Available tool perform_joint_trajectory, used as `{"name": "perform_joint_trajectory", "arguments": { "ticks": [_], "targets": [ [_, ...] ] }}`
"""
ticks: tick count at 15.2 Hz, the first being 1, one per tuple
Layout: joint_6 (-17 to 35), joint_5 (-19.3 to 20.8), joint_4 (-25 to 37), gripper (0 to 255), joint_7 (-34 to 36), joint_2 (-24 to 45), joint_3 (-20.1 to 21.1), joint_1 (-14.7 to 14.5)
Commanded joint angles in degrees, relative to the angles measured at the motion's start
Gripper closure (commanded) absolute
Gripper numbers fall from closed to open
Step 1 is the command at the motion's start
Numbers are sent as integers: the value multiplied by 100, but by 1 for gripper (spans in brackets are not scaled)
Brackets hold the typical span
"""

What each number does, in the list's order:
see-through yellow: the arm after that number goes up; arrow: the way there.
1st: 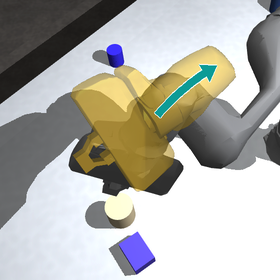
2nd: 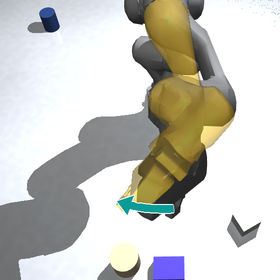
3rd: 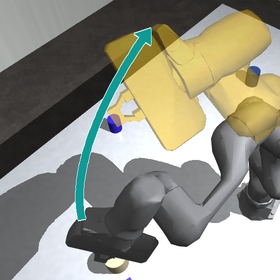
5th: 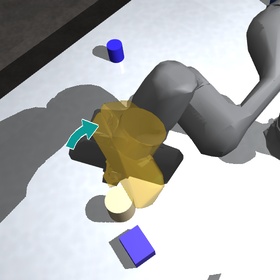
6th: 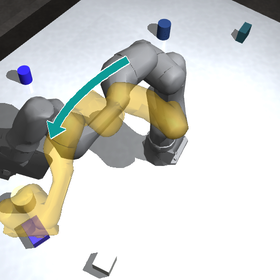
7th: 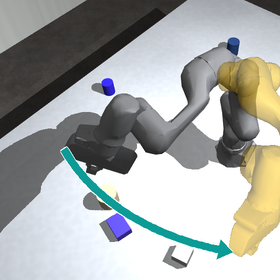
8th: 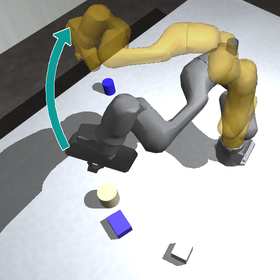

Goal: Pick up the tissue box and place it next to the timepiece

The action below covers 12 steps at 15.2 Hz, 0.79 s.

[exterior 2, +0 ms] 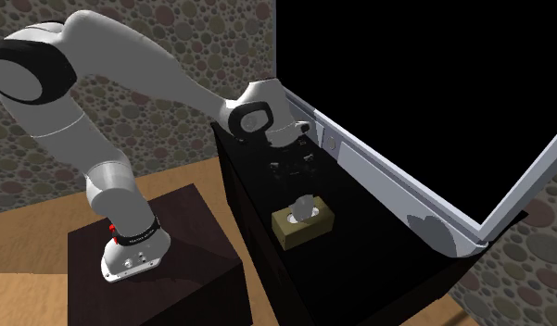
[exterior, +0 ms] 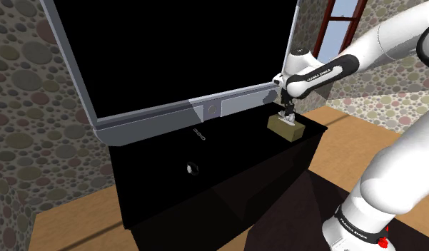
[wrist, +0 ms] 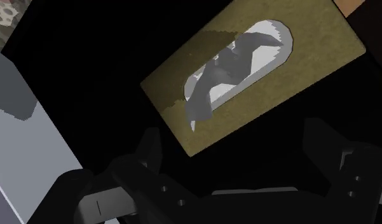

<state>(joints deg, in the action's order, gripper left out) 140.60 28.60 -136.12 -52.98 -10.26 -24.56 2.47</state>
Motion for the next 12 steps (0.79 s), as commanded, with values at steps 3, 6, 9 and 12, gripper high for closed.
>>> {"name": "perform_joint_trajectory", "arguments": {
  "ticks": [3,6,9,12],
  "targets": [
    [466,6,217,0,-283,548,-118,5],
    [706,-37,220,0,-311,778,-169,34],
    [911,-85,231,0,-342,984,-205,61],
    [911,-85,231,0,-342,984,-205,62]
  ]
}}
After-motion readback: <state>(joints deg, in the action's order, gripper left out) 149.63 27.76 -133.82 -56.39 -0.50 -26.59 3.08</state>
